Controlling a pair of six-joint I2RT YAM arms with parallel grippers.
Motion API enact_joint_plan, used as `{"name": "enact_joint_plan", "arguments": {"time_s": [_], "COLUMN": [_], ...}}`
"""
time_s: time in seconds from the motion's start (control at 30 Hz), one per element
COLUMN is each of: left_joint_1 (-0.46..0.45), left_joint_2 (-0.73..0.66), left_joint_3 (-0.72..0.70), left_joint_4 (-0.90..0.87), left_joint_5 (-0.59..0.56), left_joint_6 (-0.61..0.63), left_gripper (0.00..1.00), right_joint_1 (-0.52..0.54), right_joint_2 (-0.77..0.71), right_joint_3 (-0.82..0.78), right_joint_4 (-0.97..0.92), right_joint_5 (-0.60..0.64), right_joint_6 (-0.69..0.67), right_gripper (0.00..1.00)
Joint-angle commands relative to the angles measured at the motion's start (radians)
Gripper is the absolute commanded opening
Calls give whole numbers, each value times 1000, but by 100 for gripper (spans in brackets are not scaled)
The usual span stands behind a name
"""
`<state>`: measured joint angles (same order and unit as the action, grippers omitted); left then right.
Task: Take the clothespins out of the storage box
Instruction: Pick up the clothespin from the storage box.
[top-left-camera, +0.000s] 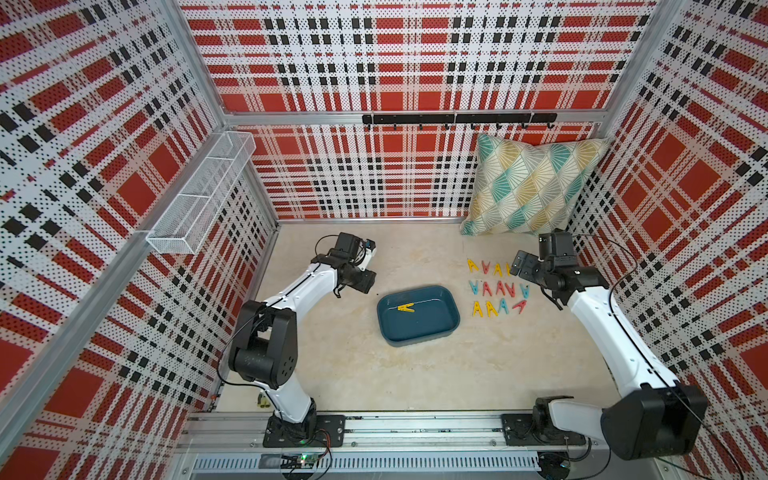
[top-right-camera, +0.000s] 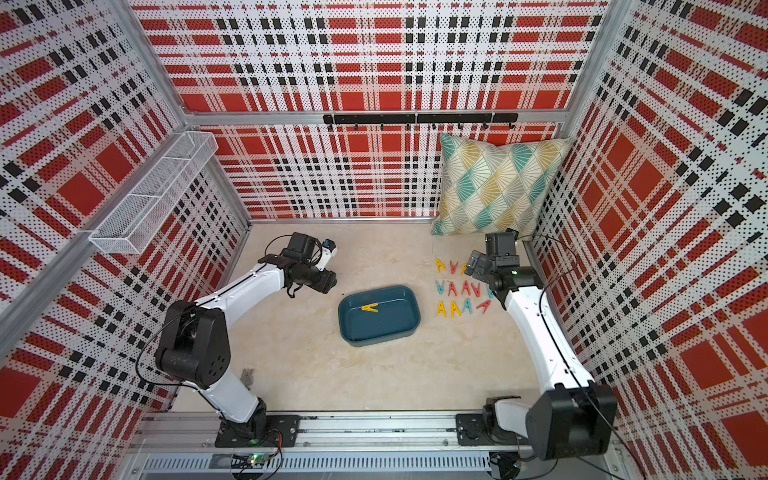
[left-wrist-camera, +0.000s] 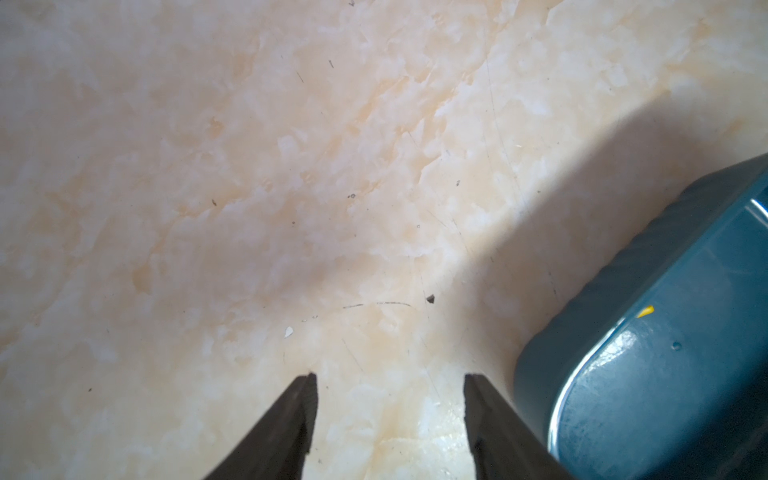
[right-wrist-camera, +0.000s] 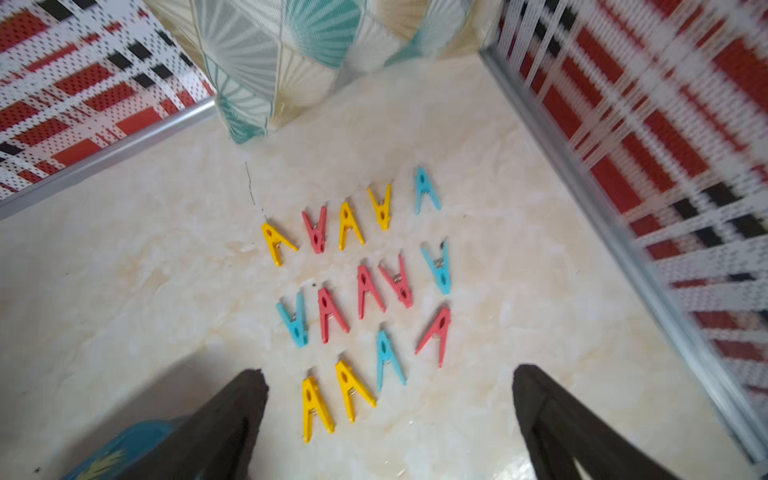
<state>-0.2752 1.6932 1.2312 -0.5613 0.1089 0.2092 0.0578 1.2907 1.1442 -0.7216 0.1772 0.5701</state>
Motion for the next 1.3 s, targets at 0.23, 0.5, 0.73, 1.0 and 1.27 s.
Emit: {"name": "enact_joint_plan", "arguments": {"time_s": [0.23, 0.5, 0.73, 1.0, 1.27], "left_joint_1": [13, 20, 60, 65, 79], "left_joint_2": [-32, -28, -32, -34, -34], "left_joint_3": [1, 2, 0, 1, 3], "left_joint_4": [8, 12, 12, 12, 13], "left_joint_5": [9, 8, 21, 20, 23], "left_joint_6": [5, -3, -6, -4, -10], "left_gripper": [62, 62, 62, 62, 62], "right_joint_1": [38, 344, 559, 647, 704], "right_joint_2": [85, 214, 457, 703, 798], "right_joint_3": [-86, 127, 339, 539, 566], "right_joint_4": [51, -16, -131, -232, -226], "right_joint_5": [-391, -339, -303, -230, -167], "right_joint_6": [128, -61, -287, -431, -494], "right_gripper": [78, 71, 64, 60, 55]}}
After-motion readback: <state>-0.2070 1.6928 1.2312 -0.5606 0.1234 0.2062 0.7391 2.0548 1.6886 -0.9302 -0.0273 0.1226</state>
